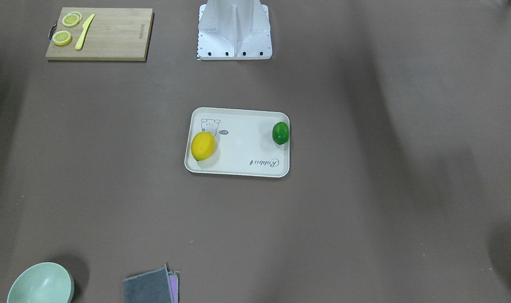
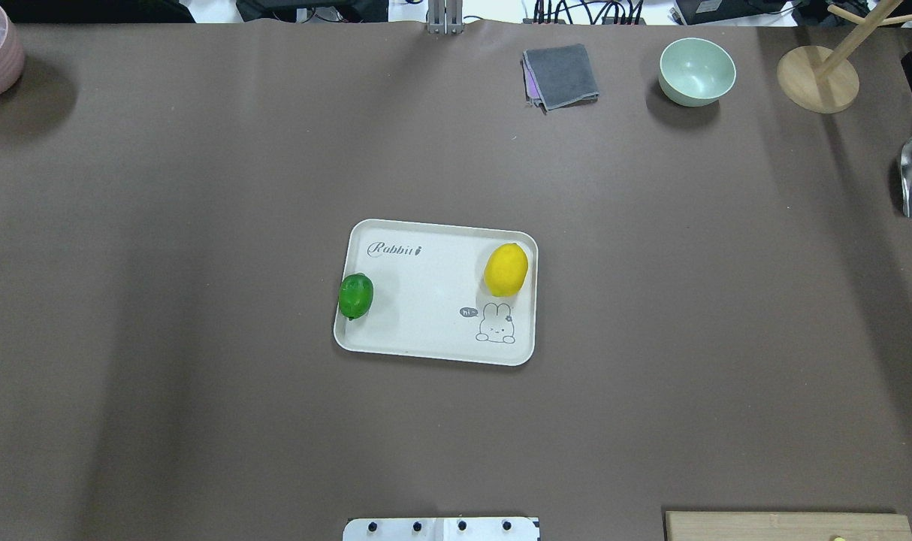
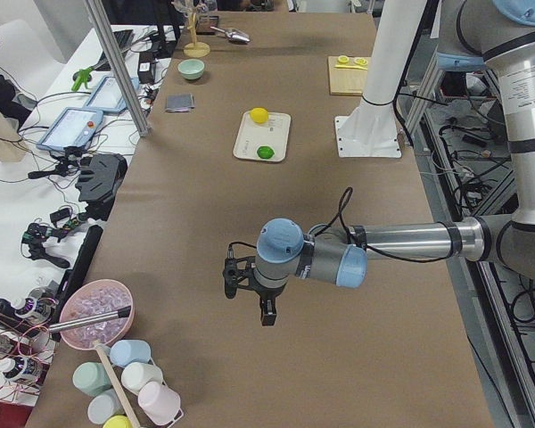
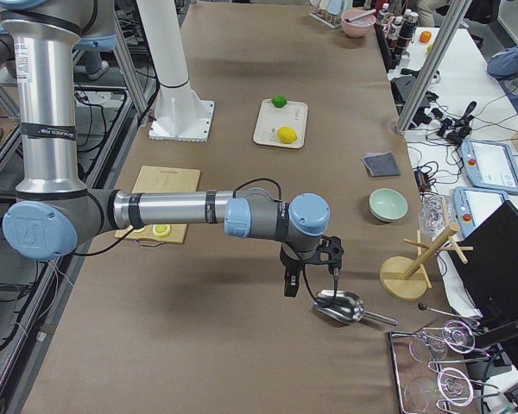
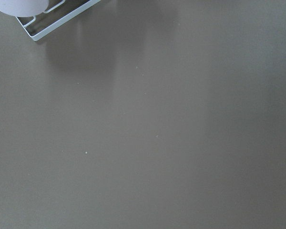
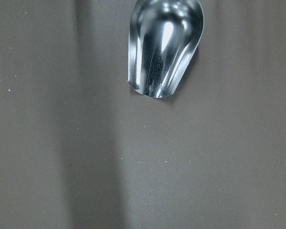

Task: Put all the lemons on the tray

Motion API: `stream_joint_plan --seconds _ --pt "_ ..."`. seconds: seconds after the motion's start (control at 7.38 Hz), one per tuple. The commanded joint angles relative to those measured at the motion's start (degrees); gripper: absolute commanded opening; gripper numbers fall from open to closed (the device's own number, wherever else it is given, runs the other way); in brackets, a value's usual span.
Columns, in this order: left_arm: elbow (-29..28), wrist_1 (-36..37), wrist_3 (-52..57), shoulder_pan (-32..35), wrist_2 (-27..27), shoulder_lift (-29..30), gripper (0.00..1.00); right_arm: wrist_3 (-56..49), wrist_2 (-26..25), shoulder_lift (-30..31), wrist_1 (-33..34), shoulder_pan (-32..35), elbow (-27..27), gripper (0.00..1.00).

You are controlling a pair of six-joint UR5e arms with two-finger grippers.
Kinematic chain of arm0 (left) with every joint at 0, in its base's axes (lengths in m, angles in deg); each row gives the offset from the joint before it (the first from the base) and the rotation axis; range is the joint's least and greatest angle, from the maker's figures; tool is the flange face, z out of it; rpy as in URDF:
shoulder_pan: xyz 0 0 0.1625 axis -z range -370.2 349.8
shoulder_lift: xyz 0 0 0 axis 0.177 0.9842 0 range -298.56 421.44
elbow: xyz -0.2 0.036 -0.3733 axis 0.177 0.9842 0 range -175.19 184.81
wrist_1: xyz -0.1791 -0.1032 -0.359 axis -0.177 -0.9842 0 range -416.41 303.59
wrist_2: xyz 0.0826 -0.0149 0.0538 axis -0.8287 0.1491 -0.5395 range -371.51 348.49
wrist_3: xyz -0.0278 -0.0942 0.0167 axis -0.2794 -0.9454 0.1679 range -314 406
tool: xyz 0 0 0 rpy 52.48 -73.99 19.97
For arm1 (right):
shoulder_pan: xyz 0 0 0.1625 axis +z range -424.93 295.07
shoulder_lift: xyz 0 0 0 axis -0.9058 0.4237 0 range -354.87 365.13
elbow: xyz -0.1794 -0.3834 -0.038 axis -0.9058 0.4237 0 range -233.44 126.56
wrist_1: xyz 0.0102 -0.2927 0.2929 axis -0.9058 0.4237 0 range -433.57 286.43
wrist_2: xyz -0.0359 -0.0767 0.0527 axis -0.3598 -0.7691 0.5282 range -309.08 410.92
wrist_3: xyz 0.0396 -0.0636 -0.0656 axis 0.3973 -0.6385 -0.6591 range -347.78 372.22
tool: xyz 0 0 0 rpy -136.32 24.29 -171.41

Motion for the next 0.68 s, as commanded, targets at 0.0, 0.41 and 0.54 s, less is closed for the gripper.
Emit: stream_joint_plan --seconds 0.0,0.41,0.54 --pt "0.9 0.0 -2.4 -2.3 -1.1 0.8 0.98 0.1 0.0 0.0 0.2 0.0 -0.2 1.0" --pt "0.9 0.1 -2.4 -2.3 -1.2 0.6 0.98 0.2 0.0 -0.1 0.2 0.0 -0.3 1.0" --pt "0.9 0.0 -2.4 -2.2 -1.2 0.5 0.98 0.3 0.0 -0.1 0.2 0.0 -0.3 1.0"
